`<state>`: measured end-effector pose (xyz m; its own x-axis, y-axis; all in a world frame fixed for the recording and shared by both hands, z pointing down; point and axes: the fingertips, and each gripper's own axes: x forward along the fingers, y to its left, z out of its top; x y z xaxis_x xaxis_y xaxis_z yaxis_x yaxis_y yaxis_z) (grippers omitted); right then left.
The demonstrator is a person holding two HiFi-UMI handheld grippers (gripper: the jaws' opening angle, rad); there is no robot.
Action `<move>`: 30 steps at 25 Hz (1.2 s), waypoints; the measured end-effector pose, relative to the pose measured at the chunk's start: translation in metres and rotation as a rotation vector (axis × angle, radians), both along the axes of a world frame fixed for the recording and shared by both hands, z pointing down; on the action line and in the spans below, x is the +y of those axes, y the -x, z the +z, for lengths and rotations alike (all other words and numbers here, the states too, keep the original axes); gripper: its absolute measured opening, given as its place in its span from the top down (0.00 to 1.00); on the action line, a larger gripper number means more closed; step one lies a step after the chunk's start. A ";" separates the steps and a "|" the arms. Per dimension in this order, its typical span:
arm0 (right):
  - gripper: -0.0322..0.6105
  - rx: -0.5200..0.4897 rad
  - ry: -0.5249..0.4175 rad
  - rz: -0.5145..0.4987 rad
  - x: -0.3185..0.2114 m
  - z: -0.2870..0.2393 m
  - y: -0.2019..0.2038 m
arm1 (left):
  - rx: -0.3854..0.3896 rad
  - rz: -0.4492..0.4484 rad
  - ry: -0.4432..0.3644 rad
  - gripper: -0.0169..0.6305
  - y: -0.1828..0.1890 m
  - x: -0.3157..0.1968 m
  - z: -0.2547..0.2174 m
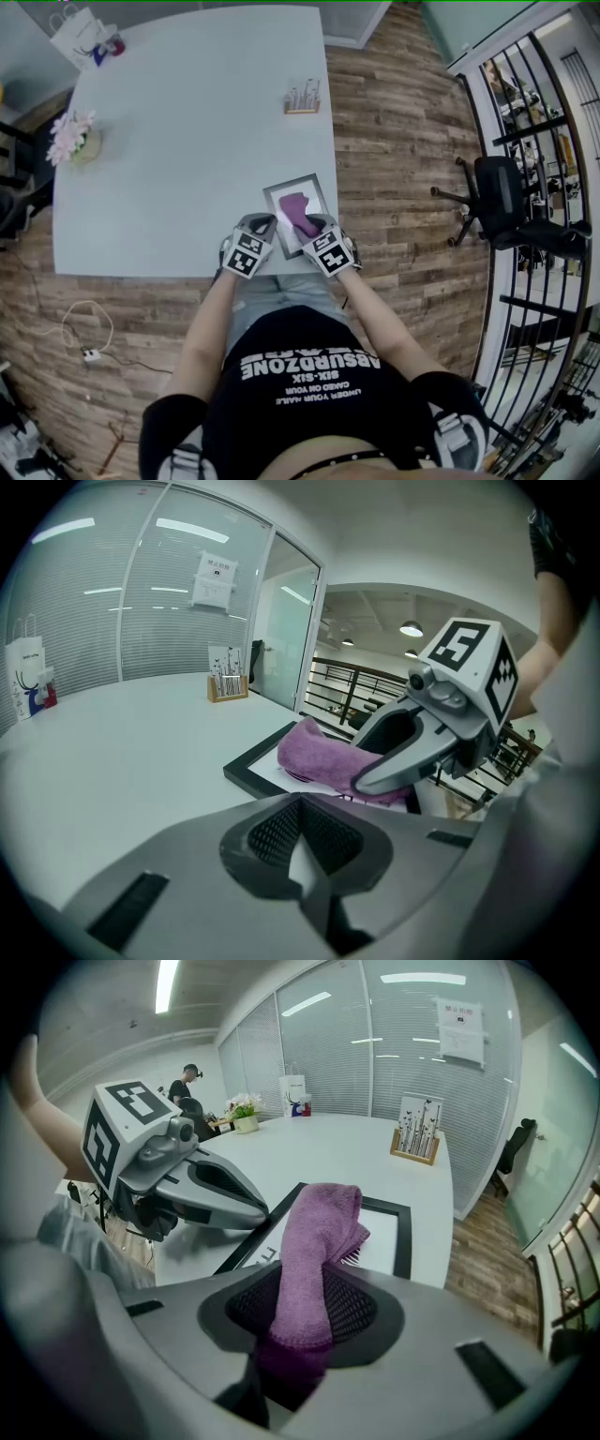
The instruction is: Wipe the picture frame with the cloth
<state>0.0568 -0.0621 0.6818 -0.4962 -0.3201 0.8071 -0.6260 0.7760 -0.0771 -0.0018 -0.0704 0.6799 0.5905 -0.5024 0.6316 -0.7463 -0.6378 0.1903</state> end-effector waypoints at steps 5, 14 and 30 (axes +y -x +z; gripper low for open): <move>0.73 0.010 -0.004 0.037 -0.009 -0.001 -0.019 | -0.002 0.000 -0.002 0.95 -0.001 0.000 -0.001; 0.72 0.042 -0.007 0.012 -0.020 -0.002 -0.036 | 0.001 -0.001 0.002 0.95 0.000 0.000 -0.001; 0.72 0.056 0.010 0.026 -0.010 -0.004 -0.044 | -0.001 -0.003 0.001 0.95 -0.002 0.000 -0.001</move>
